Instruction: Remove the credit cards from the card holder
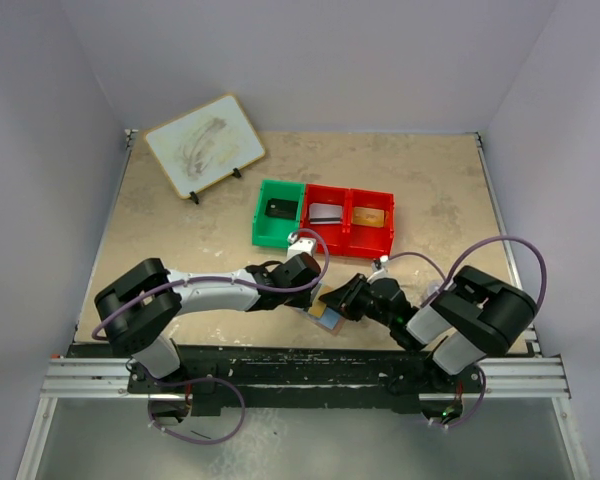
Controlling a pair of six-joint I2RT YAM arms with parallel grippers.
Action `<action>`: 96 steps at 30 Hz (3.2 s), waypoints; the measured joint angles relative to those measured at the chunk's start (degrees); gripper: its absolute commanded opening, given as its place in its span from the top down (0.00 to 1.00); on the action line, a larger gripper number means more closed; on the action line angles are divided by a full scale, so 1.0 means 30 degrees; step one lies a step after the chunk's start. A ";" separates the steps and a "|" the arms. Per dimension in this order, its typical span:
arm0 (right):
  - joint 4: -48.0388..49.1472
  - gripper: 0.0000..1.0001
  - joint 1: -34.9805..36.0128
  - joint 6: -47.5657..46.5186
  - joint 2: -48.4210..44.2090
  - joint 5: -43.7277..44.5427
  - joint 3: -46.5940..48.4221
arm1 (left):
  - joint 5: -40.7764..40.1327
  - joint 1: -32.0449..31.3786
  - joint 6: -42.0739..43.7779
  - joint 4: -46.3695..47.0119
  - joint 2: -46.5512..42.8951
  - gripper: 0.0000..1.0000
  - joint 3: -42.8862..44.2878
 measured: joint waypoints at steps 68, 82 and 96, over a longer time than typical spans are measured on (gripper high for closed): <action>-0.4065 1.00 0.0000 -0.1297 -0.4911 0.0656 -0.0714 | -0.3089 -0.1603 -0.1370 -0.0109 0.0852 0.81 0.1180; -1.7988 1.00 0.0000 -0.5027 -1.7362 0.4991 0.1559 | -0.8080 -0.1865 -0.2033 -0.2288 -0.3810 0.68 0.0131; -2.1376 1.00 -0.0160 -1.6888 -1.5344 1.2743 0.9107 | -1.0826 -0.0051 -0.3206 -0.5085 -0.7686 0.28 -0.2098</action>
